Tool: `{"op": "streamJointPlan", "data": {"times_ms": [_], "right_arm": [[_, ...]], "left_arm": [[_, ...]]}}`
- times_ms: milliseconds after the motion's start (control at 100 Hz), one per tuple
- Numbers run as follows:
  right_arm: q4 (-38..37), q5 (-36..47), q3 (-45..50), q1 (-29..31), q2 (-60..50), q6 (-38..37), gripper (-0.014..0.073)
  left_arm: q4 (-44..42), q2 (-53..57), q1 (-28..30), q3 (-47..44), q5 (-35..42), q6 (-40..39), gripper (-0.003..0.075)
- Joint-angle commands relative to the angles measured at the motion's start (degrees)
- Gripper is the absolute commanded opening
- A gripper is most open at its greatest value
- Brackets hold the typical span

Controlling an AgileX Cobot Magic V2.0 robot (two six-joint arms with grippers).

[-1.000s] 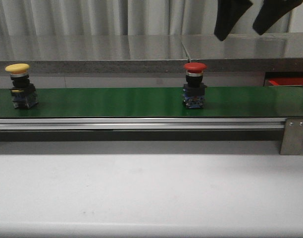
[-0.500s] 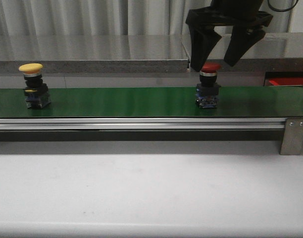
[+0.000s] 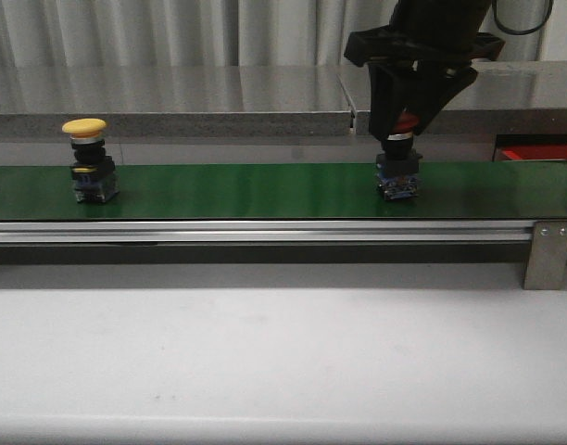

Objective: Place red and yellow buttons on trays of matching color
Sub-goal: 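Lower the right gripper onto the red button on the belt, grasp, then carry the red button into the red tray and open the right gripper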

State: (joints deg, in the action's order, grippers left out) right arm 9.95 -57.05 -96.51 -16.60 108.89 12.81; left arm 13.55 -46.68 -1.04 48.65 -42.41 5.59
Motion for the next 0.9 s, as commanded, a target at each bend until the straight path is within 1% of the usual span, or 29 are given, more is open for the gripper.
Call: {"op": "streamJointPlan", "data": {"times_ms": [0,90,210,410,610,780,890], "right_arm": [[0.7,2.4,-1.8,0.7,-5.4,0.5,0.0134],[0.6,2.3,-1.8,2.2,-7.5,0.3,0.0134],[0.7,2.0,-1.8,6.4,-10.3,-0.6,0.0134],[0.9,0.9,-1.6,16.5,-13.3,-0.8,0.0134],[0.9,1.1,-1.6,26.2,-13.5,-3.5,0.0134],[0.9,2.8,-1.4,32.8,-13.4,-5.5,0.0134],[0.9,4.8,-0.2,36.0,-13.1,-6.1,0.0134]], "left_arm": [[0.7,0.4,-0.6,1.4,3.3,-0.1,-0.0020],[0.7,0.4,-0.6,1.4,3.3,-0.1,-0.0020],[0.7,0.4,-0.6,1.4,3.3,-0.1,-0.0020],[0.7,0.4,-0.6,1.4,3.3,-0.1,-0.0020],[0.7,0.4,-0.6,1.4,3.3,-0.1,-0.0020],[0.7,0.4,-0.6,1.4,3.3,-0.1,-0.0020],[0.7,0.4,-0.6,1.4,3.3,-0.1,-0.0020]]}}
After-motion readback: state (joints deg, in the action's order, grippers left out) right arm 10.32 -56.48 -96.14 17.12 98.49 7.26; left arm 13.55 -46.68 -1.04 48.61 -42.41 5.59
